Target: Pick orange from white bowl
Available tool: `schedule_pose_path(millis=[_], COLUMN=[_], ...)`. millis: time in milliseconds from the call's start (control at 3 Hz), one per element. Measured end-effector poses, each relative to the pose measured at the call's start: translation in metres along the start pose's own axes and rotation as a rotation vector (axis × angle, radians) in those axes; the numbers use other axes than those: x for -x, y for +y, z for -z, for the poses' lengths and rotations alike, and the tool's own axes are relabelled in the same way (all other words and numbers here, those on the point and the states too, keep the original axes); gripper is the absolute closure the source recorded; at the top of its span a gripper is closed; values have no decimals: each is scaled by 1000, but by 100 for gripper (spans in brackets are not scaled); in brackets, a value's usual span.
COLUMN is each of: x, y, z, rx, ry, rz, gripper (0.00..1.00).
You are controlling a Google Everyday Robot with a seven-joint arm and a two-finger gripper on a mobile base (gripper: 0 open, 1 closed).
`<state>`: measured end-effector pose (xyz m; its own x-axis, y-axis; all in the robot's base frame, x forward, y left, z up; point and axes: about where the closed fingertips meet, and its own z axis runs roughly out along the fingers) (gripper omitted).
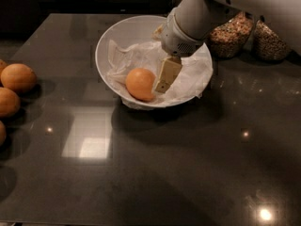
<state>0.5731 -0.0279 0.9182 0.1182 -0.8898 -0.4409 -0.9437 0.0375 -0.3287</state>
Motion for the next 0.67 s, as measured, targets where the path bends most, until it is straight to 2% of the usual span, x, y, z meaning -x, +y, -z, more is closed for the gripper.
schedule_pose_path(millis=[667], x=[4], y=[6], z=[-10], rx=[38], ry=[-26], rz=[42], gripper=[41])
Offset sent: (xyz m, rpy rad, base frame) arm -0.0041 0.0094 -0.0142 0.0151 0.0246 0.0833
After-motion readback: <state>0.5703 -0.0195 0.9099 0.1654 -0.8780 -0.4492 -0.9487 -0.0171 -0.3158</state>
